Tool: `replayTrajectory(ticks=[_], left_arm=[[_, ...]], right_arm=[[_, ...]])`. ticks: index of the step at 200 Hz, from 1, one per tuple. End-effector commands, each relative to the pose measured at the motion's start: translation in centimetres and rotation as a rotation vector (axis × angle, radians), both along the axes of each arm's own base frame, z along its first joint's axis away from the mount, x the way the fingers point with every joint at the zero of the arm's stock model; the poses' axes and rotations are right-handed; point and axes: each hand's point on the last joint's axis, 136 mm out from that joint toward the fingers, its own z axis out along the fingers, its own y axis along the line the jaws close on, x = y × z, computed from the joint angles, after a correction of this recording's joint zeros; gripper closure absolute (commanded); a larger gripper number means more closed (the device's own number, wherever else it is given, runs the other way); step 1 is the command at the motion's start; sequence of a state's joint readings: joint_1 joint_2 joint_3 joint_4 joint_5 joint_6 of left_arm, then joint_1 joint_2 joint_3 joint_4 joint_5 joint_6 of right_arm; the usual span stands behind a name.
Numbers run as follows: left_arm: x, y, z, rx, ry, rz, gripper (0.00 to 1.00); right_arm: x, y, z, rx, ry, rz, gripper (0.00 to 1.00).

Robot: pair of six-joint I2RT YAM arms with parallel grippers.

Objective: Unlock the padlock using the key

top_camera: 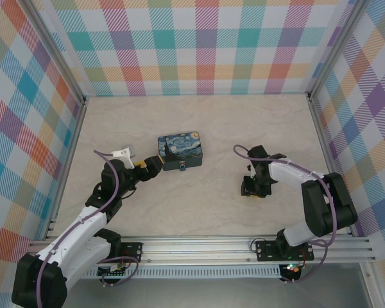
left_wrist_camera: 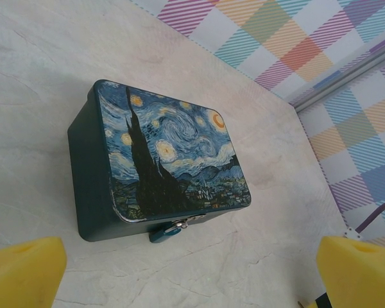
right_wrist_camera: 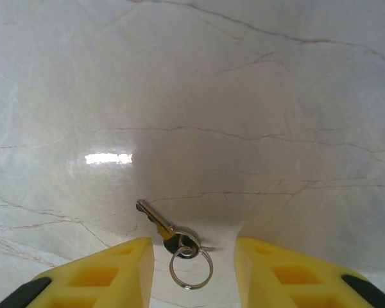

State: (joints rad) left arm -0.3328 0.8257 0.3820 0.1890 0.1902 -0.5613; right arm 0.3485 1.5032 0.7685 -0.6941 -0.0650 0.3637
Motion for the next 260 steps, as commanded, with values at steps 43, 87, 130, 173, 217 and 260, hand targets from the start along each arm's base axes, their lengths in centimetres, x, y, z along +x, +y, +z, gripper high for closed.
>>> replayTrajectory(ticks=[43, 87, 130, 173, 217, 260], left_arm=[[0.1, -0.3, 0.4, 0.014, -0.013, -0.01, 0.0], [0.2, -0.3, 0.3, 0.027, -0.01, -0.011, 0.0], [0.3, -0.3, 0.8, 0.043, -0.018, -0.014, 0.0], [0.4, -0.3, 1.4, 0.051, -0.027, -0.019, 0.0], [0.4, -0.4, 2.2, 0.046, -0.041, -0.026, 0.0], [0.3, -0.5, 3.6, 0.036, -0.067, -0.028, 0.0]], right_arm=[[0.0, 1.0, -0.6, -0.001, 0.04, 0.016, 0.71], [0.0, 1.1, -0.7, -0.003, 0.043, 0.019, 0.84], [0.1, 1.2, -0.5, -0.001, 0.026, 0.017, 0.92], [0.0, 1.3, -0.4, 0.003, 0.019, 0.018, 0.94], [0.1, 1.4, -0.1, 0.015, -0.002, 0.016, 0.98], [0.6, 1.9, 0.9, 0.049, -0.048, -0.003, 1.0]])
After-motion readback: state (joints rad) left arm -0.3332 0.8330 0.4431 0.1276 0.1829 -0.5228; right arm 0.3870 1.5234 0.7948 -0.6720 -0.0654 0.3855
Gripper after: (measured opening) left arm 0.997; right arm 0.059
